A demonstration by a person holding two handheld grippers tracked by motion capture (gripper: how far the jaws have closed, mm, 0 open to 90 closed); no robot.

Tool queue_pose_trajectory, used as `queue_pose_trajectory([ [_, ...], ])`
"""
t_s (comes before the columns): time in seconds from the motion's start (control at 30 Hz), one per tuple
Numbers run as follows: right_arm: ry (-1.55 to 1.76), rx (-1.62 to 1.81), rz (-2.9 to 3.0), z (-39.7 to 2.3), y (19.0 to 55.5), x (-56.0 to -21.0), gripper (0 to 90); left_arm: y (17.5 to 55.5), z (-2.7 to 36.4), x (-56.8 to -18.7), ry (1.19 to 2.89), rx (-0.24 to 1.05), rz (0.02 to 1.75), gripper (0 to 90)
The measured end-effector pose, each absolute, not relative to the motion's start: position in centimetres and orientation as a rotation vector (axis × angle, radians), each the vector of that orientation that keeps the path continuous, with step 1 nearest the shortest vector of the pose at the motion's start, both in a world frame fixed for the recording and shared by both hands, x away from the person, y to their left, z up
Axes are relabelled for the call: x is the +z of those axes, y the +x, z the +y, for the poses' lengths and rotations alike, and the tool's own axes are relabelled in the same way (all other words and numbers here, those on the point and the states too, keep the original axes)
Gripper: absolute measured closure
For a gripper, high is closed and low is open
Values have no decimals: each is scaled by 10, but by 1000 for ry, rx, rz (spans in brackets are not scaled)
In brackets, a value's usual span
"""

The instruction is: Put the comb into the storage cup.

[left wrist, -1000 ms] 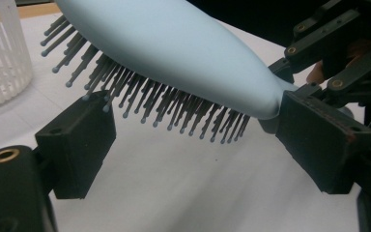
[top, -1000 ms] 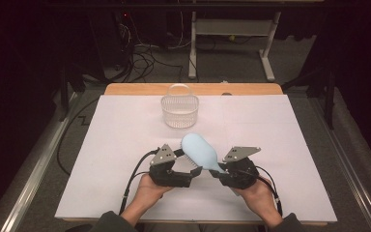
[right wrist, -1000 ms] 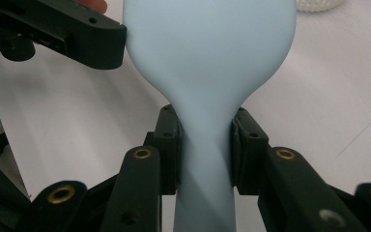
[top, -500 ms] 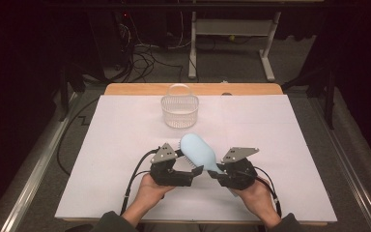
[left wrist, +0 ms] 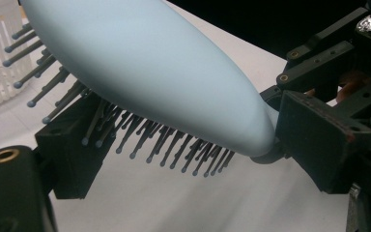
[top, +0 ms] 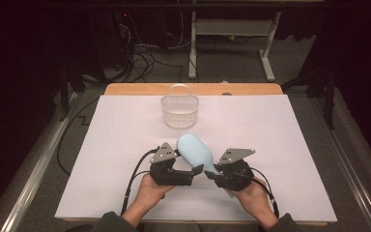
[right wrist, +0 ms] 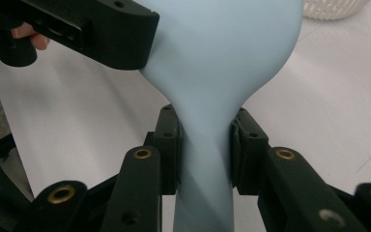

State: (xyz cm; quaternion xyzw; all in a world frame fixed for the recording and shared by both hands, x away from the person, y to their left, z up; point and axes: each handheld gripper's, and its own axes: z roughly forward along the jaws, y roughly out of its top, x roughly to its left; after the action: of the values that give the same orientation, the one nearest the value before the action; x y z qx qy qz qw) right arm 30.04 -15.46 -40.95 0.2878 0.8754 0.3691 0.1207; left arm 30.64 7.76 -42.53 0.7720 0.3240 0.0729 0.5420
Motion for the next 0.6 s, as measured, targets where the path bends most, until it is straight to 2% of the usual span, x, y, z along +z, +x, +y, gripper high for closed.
queue_pose_trajectory([
  [0.6,765,1069,2590,-135,295,-412,704,306,78,-427,1851,180,757,137],
])
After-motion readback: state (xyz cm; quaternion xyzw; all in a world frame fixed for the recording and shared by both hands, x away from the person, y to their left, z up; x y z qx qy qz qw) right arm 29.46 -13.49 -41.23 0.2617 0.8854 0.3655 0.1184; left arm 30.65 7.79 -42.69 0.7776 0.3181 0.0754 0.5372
